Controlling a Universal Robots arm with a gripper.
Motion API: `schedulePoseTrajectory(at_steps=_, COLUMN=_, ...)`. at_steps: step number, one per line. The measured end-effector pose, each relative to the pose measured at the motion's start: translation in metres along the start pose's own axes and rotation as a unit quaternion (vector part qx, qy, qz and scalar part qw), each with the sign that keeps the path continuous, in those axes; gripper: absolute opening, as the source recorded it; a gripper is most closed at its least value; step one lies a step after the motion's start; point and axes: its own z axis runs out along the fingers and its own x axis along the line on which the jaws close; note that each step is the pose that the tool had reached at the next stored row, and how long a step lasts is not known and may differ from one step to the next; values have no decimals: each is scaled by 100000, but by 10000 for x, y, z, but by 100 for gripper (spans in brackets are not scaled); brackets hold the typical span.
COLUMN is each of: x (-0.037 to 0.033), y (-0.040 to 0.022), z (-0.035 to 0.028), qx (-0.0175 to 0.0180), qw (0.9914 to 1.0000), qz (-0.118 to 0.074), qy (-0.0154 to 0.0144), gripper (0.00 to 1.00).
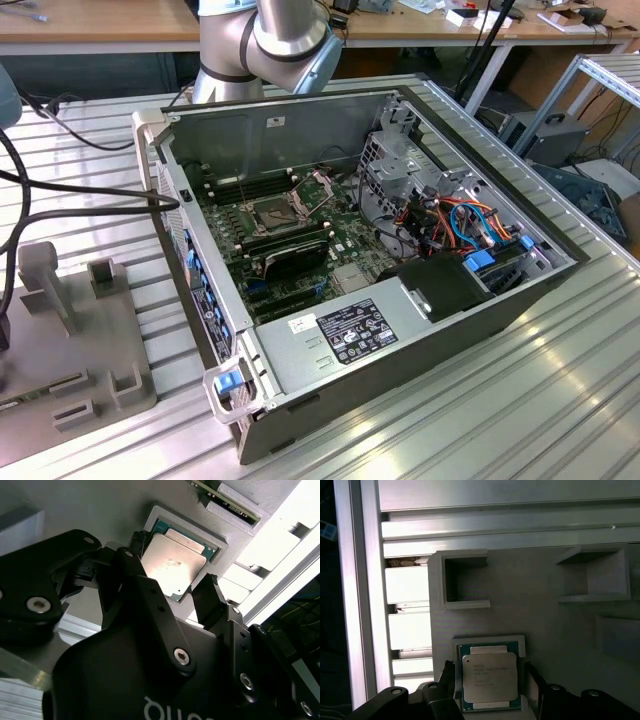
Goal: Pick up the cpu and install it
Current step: 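Pick up the cpu and move it towards the insertion slot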
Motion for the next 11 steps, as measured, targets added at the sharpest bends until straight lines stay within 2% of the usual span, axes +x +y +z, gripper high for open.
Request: schedulePoseTrajectory(at_steps=11, x=-4, y=0, z=9, qx=97, qw=100000, qz=-147, qy=15, gripper=66)
